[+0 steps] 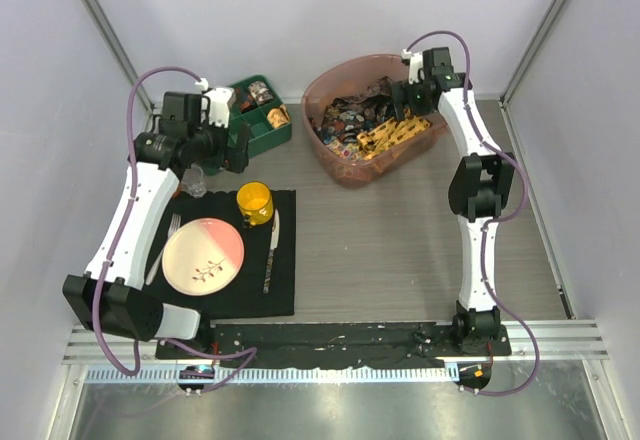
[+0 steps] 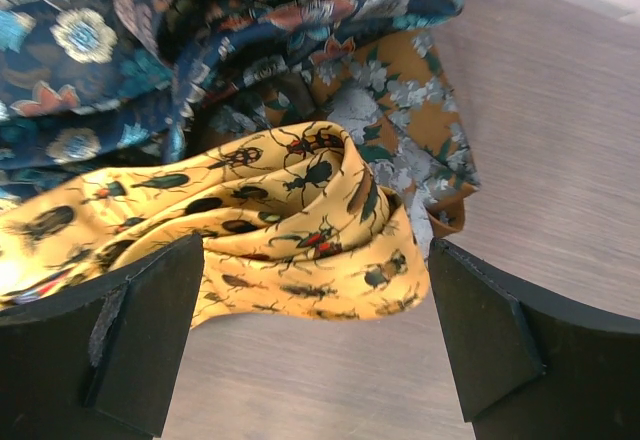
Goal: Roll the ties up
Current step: Pick up the tie from the bin.
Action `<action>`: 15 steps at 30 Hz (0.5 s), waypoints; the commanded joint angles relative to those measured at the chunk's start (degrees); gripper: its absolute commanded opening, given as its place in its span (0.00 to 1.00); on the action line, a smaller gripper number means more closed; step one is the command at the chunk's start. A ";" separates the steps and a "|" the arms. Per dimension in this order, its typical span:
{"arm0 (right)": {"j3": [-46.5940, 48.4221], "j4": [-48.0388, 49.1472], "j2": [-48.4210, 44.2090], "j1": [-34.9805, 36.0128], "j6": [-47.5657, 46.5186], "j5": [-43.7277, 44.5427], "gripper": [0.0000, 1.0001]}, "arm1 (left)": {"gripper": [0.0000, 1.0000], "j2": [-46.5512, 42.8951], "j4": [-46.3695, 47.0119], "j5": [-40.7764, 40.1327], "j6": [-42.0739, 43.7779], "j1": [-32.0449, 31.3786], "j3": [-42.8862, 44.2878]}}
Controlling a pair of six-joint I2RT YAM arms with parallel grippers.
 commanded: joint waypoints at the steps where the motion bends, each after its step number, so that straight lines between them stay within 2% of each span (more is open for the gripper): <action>1: 2.91 0.95 1.47 0.24 -2.27 0.33 0.98 | 1.00 0.69 1.39 1.08 0.77 0.26 3.30; 5: 3.26 0.77 3.15 0.15 -2.36 -0.10 0.97 | 1.00 1.57 1.39 1.52 0.86 0.26 3.74; 7: 3.52 0.77 3.50 0.15 -2.36 -0.19 0.94 | 1.00 1.92 1.39 1.61 0.77 0.26 4.00; 9: 3.52 0.77 3.68 0.24 -2.36 -0.46 0.81 | 1.00 2.19 1.48 1.70 0.94 0.26 4.18; 10: 3.78 0.86 3.68 0.24 -2.36 -0.54 0.66 | 1.00 2.45 1.39 1.70 1.03 0.26 4.27; 11: 3.87 0.86 3.42 0.24 -2.36 -0.81 0.45 | 1.00 2.62 1.31 1.61 1.03 0.26 4.36; 15: 4.05 0.95 1.57 0.24 -2.19 -1.86 0.25 | 1.00 2.89 1.48 1.17 1.12 0.26 4.45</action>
